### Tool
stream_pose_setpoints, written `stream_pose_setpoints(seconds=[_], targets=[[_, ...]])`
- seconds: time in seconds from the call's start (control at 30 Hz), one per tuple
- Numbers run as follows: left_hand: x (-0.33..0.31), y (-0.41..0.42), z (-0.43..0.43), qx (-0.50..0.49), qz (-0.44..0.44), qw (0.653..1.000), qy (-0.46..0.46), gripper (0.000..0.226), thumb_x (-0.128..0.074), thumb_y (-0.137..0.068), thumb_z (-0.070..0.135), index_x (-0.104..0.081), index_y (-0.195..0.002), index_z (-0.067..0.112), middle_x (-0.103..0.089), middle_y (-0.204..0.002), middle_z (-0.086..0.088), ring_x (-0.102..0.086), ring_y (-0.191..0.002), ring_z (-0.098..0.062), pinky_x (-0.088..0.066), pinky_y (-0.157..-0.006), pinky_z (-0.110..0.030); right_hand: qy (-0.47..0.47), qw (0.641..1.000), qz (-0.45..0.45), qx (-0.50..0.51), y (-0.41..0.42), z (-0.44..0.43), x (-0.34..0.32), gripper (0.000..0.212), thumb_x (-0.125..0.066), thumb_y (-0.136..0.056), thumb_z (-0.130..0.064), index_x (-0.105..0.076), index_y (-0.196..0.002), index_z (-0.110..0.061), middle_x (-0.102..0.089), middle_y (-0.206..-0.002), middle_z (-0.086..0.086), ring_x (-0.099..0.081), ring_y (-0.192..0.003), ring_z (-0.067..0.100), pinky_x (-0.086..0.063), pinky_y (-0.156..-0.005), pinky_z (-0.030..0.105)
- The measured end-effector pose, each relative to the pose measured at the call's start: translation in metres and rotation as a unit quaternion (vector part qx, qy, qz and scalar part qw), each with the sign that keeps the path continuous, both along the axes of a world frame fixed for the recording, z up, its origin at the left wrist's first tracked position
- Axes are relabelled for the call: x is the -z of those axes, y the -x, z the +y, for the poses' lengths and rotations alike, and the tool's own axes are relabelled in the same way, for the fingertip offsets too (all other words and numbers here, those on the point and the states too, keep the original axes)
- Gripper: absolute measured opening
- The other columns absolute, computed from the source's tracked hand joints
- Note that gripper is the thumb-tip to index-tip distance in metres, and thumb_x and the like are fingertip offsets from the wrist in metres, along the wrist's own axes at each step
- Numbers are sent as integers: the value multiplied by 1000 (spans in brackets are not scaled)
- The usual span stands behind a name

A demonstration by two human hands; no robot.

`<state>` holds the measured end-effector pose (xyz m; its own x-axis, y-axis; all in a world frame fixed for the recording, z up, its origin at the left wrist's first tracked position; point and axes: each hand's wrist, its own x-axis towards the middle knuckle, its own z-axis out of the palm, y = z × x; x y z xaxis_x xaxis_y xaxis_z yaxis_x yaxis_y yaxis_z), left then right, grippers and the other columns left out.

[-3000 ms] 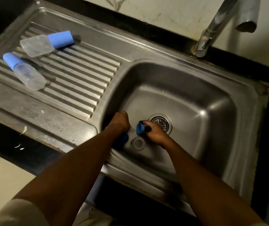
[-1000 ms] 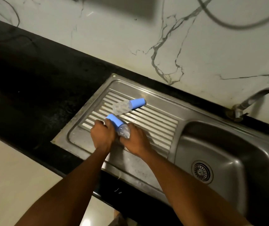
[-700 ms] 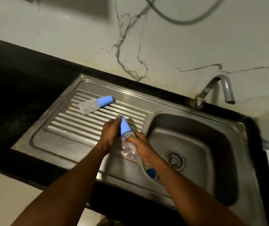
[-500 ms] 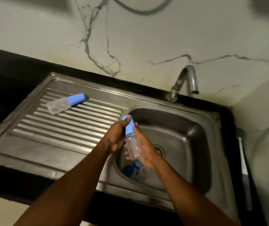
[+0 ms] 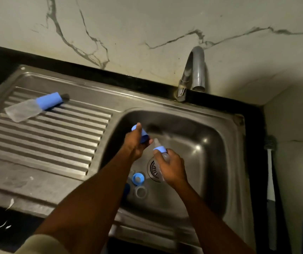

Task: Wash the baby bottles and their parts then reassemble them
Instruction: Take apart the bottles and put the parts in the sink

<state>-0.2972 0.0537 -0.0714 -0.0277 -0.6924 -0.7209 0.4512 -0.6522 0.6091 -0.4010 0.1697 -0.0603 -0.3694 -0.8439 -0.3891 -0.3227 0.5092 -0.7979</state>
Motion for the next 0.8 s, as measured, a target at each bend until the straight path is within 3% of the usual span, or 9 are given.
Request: stream_pose_setpoints(seconds=[0.1, 0.2, 0.33, 0.43, 0.5, 0.57, 0.67, 0.8], targets=[[20, -3, -13, 24, 60, 996, -66, 14, -51, -101, 14, -53, -87, 9, -48, -80, -10, -50, -68, -19, -50, -65, -32, 18, 998, -57, 29, 12, 0, 28, 32, -61, -91, -54, -65, -87, -23, -71, -80, 1, -70, -75, 17, -60, -75, 46], [45, -5, -14, 51, 58, 994, -79, 4, -57, -98, 11, -60, -100, 8, -59, -87, -11, -58, -79, -22, -53, -70, -34, 7, 996, -87, 34, 17, -4, 45, 31, -62, -90, -54, -67, -88, -23, -72, -83, 2, -71, -77, 19, -60, -77, 48], [80, -5, -17, 124, -182, 973, 66, 31, -76, -78, -9, -64, -92, 17, -68, -87, -5, -62, -79, -19, -54, -70, -30, -12, 993, -109, 38, 24, -8, 66, 27, -63, -89, -53, -69, -89, -26, -73, -84, -1, -70, -79, 17, -59, -79, 49], [98, -5, -25, 167, -349, 913, 130, 47, -84, -67, -7, -60, -101, 15, -68, -104, -7, -65, -98, -23, -53, -90, -37, -1, 991, -130, 36, 29, -8, 79, 25, -64, -90, -53, -71, -96, -30, -74, -89, -1, -71, -84, 16, -59, -83, 49], [101, -9, -27, 214, -424, 868, 146, 52, -84, -68, -1, -62, -113, 13, -70, -113, -9, -65, -107, -26, -52, -95, -37, 2, 989, -145, 39, 30, -8, 81, 28, -65, -89, -57, -71, -99, -31, -75, -92, 0, -72, -87, 18, -59, -83, 50], [103, -6, -29, 234, -452, 847, 151, 56, -83, -71, 3, -62, -122, 12, -69, -120, -11, -64, -113, -27, -50, -98, -36, -1, 985, -163, 51, 33, -12, 84, 35, -65, -84, -64, -71, -99, -33, -75, -94, 1, -73, -89, 21, -60, -82, 53], [102, 1, -25, 238, -456, 844, 151, 58, -83, -72, 2, -60, -125, 10, -67, -125, -12, -62, -118, -29, -47, -100, -35, -11, 980, -187, 60, 38, -18, 84, 40, -65, -77, -68, -71, -98, -35, -75, -96, 1, -72, -92, 23, -60, -83, 52], [98, -6, -9, 187, -478, 845, 151, 68, -83, -73, 2, -53, -134, 5, -59, -135, -15, -55, -127, -31, -43, -109, -39, -46, 969, -238, 44, 38, -23, 76, 50, -75, -66, -54, -67, -105, -24, -73, -99, 11, -72, -90, 29, -59, -84, 52]])
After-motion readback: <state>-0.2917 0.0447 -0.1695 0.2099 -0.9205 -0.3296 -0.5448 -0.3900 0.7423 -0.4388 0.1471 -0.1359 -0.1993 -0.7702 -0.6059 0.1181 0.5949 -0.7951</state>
